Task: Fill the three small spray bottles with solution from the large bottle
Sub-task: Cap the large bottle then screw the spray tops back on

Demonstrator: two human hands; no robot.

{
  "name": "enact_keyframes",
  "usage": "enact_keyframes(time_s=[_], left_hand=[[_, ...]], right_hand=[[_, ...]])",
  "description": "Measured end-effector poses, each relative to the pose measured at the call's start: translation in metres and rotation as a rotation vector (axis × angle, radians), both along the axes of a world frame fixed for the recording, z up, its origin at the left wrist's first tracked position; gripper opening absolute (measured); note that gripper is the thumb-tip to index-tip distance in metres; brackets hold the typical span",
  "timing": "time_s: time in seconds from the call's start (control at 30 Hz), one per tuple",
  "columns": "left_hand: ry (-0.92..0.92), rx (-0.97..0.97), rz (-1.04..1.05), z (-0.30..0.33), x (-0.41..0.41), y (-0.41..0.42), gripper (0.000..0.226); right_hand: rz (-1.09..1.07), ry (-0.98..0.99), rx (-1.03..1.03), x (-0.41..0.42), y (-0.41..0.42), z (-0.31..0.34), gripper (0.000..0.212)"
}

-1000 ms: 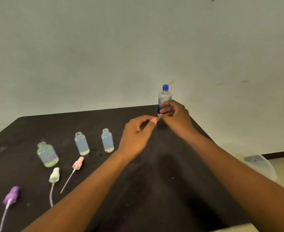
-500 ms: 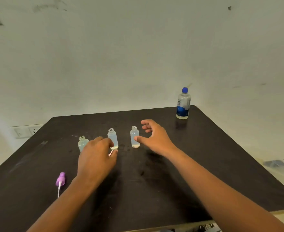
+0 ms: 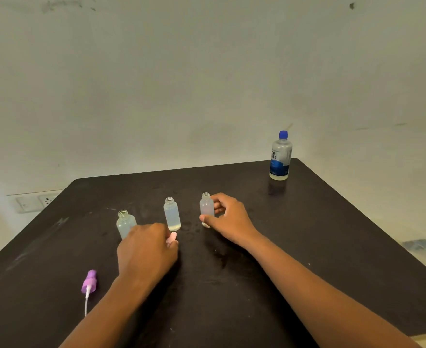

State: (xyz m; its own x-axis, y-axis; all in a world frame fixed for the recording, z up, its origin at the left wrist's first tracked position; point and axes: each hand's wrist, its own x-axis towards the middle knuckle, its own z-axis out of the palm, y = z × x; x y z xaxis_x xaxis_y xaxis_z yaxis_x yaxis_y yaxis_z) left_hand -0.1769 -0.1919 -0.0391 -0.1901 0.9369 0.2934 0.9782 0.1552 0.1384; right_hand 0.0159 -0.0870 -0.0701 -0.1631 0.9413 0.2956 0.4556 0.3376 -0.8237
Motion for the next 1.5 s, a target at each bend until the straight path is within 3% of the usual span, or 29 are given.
enact_keyframes(time_s=[0.23,0.57,0.7,0.83,1.5], left_hand=[[-0.14,0.072,-0.082,-0.003,-0.003,0.006,0.02],[-0.809,0.45,-0.502,0.018,0.029,0.021,0.028],[-1.11,0.523,-0.544,0.039,0.041,0.039,0.018],[-1.336,0.53,-0.584,0.049,0.043,0.06,0.028],[-1.156,0.607,-0.596,0.026,0.037,0.08,0.029]], right_hand=[[-0.038,0.038,0.087,-0.003,0.0,-0.006,0.037],[-0.033,0.138,0.153,0.011,-0.002,0.001,0.04],[-0.014,0.22,0.136,0.016,-0.003,-0.002,0.037],[-0.003,0.242,0.149,0.014,-0.007,-0.003,0.036],[-0.027,0.072,0.252,0.01,-0.012,-0.008,0.037]])
